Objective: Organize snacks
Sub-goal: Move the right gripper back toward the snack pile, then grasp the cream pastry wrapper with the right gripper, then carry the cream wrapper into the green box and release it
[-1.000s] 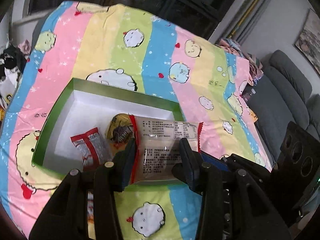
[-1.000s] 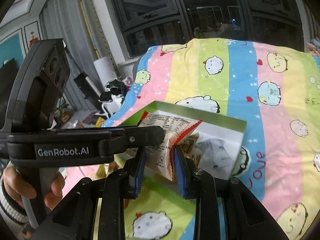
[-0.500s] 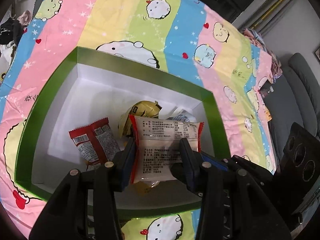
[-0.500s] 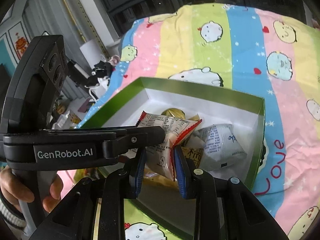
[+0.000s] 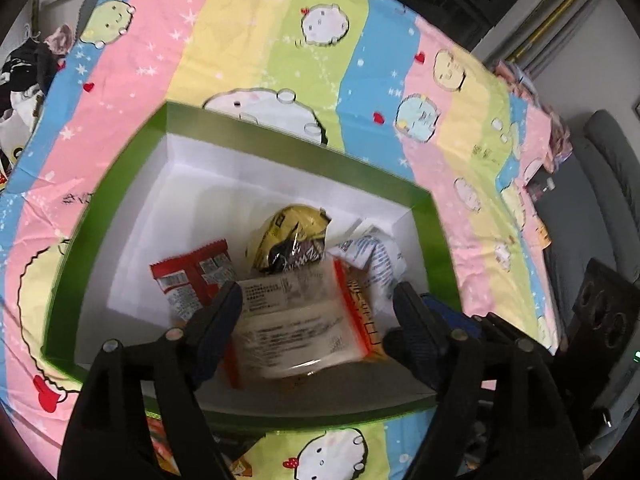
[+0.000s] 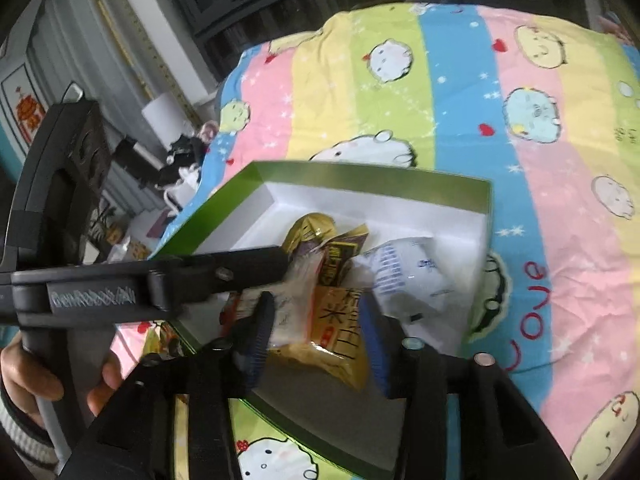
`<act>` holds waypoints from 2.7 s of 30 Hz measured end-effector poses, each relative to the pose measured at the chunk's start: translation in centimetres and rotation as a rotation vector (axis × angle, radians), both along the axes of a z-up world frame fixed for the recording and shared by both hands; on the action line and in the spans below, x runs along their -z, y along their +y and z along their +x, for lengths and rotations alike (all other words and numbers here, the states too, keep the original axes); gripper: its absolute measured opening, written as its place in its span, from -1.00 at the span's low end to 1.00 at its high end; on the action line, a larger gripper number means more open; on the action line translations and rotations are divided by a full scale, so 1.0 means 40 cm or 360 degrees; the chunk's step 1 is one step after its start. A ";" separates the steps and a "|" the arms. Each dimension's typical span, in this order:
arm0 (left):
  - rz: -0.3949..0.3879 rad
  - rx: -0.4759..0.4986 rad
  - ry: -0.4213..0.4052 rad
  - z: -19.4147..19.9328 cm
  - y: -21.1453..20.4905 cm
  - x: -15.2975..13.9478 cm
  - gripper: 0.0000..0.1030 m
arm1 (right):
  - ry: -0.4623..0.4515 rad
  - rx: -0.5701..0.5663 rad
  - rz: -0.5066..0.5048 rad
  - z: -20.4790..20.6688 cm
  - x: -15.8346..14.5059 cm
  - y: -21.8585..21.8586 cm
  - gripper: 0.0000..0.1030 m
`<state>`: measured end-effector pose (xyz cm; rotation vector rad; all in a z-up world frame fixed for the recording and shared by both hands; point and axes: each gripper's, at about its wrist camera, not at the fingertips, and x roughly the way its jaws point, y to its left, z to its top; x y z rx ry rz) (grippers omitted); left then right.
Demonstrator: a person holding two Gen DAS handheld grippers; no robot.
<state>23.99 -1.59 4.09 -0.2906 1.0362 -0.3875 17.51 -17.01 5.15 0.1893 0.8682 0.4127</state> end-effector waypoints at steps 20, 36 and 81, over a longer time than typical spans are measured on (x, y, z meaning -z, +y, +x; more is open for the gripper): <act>-0.0011 -0.0279 -0.0071 -0.273 0.310 0.000 0.73 | 0.0014 -0.0149 0.0149 -0.218 0.001 0.014 0.03; -0.0236 -0.0365 0.0138 -0.318 0.364 0.143 0.73 | 0.0200 -0.0546 0.0198 -0.259 0.116 0.278 0.03; -0.0457 -0.0126 -0.0138 -0.266 0.250 -0.027 0.23 | -0.0109 -0.0296 0.0281 -0.179 -0.001 0.264 -0.29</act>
